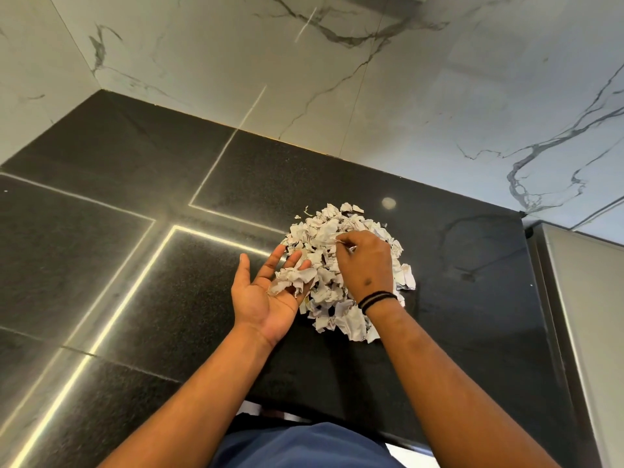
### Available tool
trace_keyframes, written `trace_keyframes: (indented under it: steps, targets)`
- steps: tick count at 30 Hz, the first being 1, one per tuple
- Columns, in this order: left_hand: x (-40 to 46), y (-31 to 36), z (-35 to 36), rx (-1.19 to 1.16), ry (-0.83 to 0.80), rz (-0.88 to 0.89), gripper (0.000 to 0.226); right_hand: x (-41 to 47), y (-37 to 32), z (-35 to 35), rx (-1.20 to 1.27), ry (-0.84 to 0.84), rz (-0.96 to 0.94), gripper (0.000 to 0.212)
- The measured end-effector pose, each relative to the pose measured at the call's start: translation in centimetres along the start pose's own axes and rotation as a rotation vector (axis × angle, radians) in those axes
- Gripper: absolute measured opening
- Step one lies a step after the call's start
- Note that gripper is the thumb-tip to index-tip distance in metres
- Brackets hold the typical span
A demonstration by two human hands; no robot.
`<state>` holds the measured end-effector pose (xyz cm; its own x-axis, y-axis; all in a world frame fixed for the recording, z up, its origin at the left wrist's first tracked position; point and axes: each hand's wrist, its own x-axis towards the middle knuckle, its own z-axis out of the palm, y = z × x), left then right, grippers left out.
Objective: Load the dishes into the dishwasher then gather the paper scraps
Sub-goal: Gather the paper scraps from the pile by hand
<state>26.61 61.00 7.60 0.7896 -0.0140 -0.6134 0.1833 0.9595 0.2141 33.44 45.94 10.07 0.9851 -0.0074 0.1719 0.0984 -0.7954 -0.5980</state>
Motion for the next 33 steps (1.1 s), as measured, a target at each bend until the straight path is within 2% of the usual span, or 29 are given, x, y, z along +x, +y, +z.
trace_keyframes:
  steps: [3,8,12,14,16,18,20,23,25,29,31,33]
  targets:
    - [0.1,-0.3,0.4,-0.002,-0.009,-0.006,0.074,-2.5,-2.5,-0.5,0.142,0.042,-0.035,0.012]
    - [0.4,-0.1,1.3,0.033,-0.063,-0.028,0.075,-5.5,-5.1,0.2,-0.020,-0.192,-0.249,0.027]
    - [0.6,0.3,1.4,0.029,-0.086,-0.024,0.069,-3.9,-2.7,-1.1,0.074,-0.011,-0.120,0.034]
    - [0.6,0.2,1.3,0.028,-0.094,-0.034,0.069,-2.4,-0.2,-1.8,-0.134,-0.091,0.014,0.046]
    - [0.4,0.0,1.2,0.027,-0.089,-0.044,0.069,-1.4,2.1,-2.1,-0.441,-0.282,0.117,0.057]
    - [0.3,-0.4,1.1,0.030,-0.080,-0.055,0.071,-1.1,3.4,-2.0,-0.536,-0.385,0.135,0.046]
    - [0.3,-0.7,1.0,0.042,-0.071,-0.057,0.073,-0.7,4.2,-1.7,-0.484,-0.333,0.113,0.034]
    - [0.4,-0.9,0.9,0.058,-0.066,-0.054,0.073,-0.2,4.3,-1.9,-0.459,-0.152,0.080,0.027]
    - [0.5,-1.0,0.9,0.062,-0.061,-0.052,0.073,0.0,3.7,-2.4,-0.355,-0.044,0.064,0.023]
    - [0.7,-1.5,1.0,0.063,-0.058,-0.050,0.075,-0.9,0.7,-3.3,-0.105,0.140,-0.087,0.010]
    - [0.7,-2.0,1.3,0.063,-0.067,-0.050,0.075,-1.9,-1.4,-3.4,-0.005,0.175,-0.156,0.005]
    - [0.8,-2.3,1.5,0.053,-0.091,-0.046,0.074,-3.1,-3.3,-3.0,0.087,0.140,-0.220,0.003]
